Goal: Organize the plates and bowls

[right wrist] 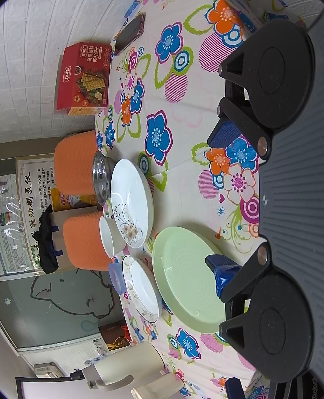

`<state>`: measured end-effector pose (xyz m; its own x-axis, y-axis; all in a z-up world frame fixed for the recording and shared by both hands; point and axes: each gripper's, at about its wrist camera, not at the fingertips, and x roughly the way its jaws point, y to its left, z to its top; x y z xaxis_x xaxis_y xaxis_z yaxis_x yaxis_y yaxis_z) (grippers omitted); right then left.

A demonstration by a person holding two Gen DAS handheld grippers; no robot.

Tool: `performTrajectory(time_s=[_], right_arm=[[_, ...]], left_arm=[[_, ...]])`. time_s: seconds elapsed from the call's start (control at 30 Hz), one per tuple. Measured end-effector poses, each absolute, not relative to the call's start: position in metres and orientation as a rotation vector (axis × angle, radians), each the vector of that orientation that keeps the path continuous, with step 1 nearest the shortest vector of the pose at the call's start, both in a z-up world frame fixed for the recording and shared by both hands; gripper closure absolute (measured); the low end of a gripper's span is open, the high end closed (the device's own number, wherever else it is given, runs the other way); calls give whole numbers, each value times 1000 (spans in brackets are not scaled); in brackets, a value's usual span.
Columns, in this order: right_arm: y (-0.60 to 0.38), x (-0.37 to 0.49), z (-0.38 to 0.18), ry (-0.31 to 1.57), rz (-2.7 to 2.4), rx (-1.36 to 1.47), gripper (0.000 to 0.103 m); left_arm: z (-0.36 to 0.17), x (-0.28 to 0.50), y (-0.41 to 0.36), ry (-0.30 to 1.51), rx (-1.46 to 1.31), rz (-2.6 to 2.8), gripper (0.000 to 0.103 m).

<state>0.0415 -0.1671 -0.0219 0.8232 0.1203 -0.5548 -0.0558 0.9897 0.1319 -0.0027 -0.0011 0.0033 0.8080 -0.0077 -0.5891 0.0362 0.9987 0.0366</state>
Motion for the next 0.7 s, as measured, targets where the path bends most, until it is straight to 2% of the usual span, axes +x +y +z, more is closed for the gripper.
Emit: performTrajectory(time_s=[0.7], right_arm=[[-163, 42, -23, 598, 101, 102, 23]], left_arm=[[1, -1, 2, 638, 39, -32, 0]])
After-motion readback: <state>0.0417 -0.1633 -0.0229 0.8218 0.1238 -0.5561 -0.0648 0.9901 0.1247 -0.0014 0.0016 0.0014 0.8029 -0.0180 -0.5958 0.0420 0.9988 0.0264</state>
